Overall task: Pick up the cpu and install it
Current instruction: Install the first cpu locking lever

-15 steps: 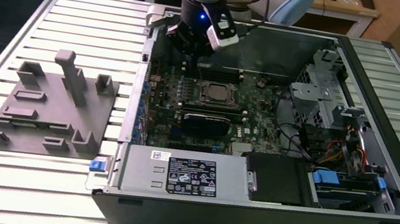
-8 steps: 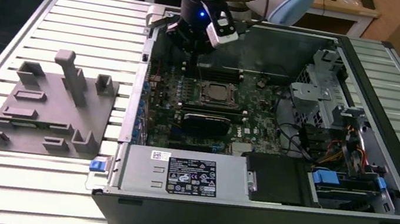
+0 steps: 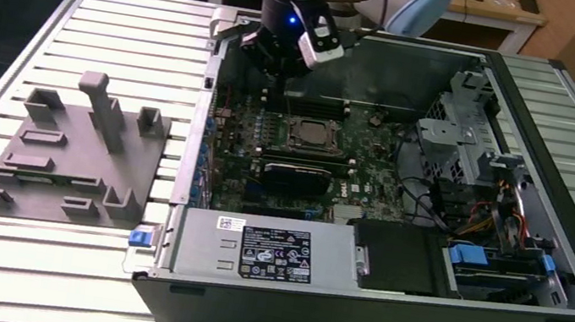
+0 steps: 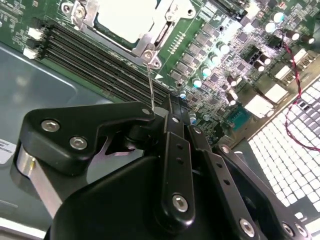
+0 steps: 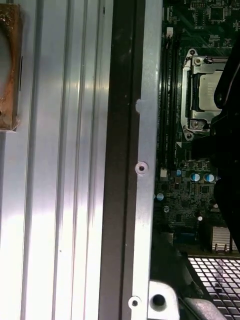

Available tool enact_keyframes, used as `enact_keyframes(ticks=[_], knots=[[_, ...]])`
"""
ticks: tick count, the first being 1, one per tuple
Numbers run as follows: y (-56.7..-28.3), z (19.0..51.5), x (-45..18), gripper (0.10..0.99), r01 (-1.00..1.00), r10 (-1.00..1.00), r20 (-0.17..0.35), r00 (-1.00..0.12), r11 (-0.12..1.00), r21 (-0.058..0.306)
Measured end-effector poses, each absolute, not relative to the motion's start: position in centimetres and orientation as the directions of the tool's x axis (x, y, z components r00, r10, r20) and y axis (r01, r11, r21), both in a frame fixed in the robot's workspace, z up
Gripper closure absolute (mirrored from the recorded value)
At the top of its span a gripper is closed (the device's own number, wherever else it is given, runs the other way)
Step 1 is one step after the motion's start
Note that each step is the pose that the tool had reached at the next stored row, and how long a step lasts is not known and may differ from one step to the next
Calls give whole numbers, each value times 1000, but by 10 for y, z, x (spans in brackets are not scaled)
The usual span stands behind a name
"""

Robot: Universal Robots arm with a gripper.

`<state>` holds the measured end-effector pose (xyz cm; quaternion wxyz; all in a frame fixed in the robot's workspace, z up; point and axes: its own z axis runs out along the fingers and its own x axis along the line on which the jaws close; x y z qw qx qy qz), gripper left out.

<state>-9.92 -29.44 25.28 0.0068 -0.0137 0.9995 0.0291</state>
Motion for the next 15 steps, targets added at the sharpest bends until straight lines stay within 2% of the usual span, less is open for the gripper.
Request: enact_keyframes(ticks=[12, 15], knots=[[-292, 252, -70, 980, -28, -27, -9, -1000, 998, 60], [-292, 251, -67, 980, -27, -27, -8, -1000, 996, 86]])
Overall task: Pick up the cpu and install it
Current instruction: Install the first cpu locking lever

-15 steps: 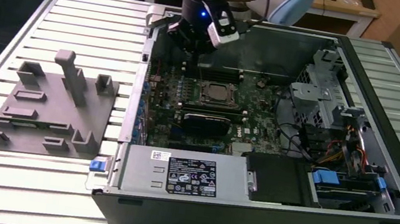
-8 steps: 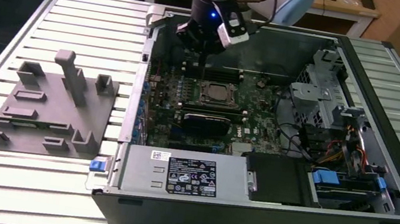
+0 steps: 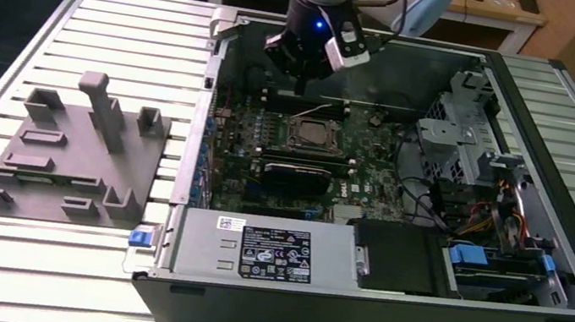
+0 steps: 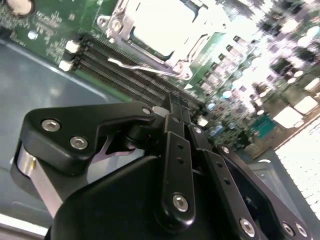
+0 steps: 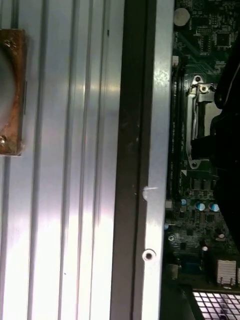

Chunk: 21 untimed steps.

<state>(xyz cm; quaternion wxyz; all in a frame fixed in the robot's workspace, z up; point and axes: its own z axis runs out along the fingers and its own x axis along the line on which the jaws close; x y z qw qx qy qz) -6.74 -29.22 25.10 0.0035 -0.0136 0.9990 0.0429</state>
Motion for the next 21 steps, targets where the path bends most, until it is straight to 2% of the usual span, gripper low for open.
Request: enact_keyframes(ticks=[2, 3, 21], knots=[[-293, 250, -66, 980, -27, -27, -9, -1000, 993, 114], [-294, 250, -66, 980, -28, -27, -9, -1000, 993, 116], [-297, 237, -50, 980, -28, -27, -9, -1000, 993, 112]])
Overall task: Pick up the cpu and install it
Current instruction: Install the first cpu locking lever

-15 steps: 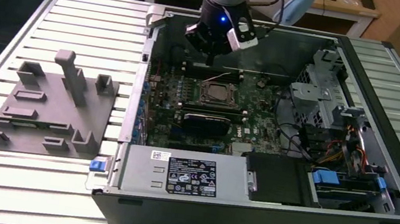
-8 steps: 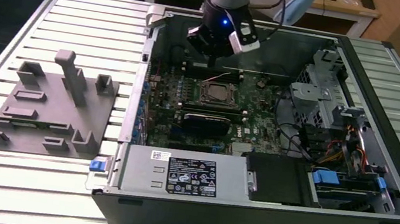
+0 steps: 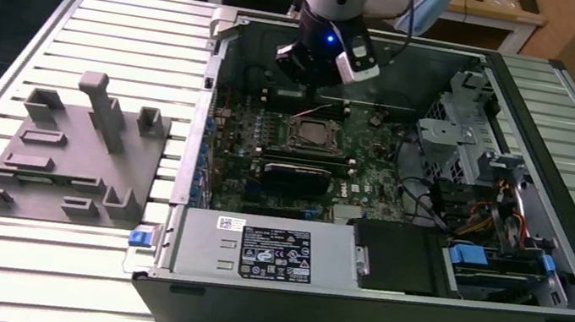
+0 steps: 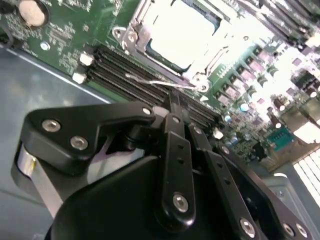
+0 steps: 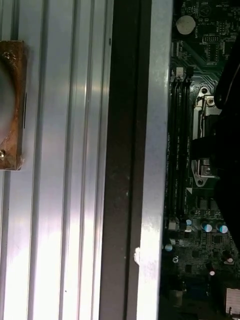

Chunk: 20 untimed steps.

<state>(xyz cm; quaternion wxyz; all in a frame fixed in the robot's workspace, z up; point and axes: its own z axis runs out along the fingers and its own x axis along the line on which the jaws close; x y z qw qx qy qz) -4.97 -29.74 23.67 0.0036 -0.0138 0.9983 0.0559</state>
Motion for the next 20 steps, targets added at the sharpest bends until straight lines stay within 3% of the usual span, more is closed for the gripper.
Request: enact_keyframes(ticks=[20], knots=[[-295, 226, -36, 980, -29, -28, -9, -1000, 994, 110]])
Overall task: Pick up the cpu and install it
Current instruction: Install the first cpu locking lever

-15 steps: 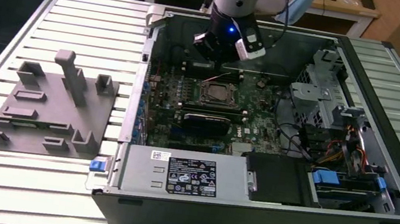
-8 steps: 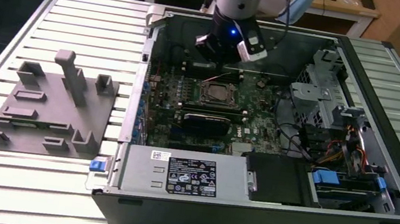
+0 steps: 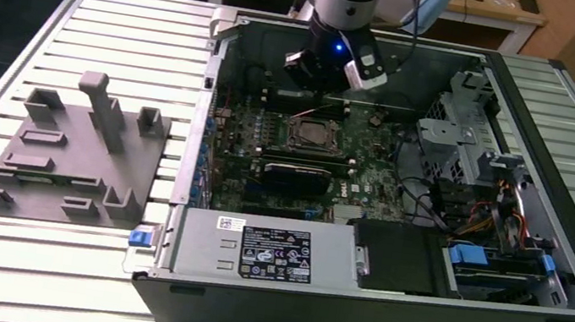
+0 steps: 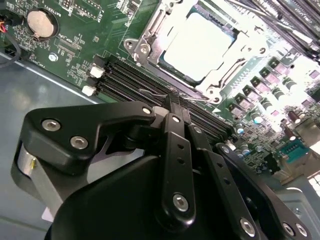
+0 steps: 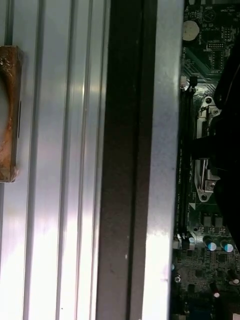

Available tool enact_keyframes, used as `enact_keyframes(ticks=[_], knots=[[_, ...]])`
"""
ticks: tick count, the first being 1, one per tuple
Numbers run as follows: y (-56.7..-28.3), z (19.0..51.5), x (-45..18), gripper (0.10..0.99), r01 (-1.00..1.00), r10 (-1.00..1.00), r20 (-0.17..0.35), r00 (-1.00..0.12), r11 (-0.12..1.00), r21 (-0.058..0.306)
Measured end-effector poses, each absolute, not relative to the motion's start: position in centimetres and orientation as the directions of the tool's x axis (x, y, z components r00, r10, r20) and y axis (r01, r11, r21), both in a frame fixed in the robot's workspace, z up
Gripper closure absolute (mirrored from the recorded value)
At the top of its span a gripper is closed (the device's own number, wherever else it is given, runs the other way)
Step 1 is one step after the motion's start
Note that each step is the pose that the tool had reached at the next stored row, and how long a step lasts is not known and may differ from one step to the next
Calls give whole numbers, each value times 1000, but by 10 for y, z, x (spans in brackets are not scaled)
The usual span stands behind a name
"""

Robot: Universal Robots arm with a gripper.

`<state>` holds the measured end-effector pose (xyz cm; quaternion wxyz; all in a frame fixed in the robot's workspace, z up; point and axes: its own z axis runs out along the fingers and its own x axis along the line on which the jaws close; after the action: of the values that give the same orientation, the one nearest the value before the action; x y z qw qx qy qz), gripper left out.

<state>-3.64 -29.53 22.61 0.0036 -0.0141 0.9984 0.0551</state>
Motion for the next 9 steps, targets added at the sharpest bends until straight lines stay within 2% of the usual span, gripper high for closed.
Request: enact_keyframes(ticks=[9], knots=[[-292, 222, -32, 980, -29, -28, -8, -1000, 994, 103]])
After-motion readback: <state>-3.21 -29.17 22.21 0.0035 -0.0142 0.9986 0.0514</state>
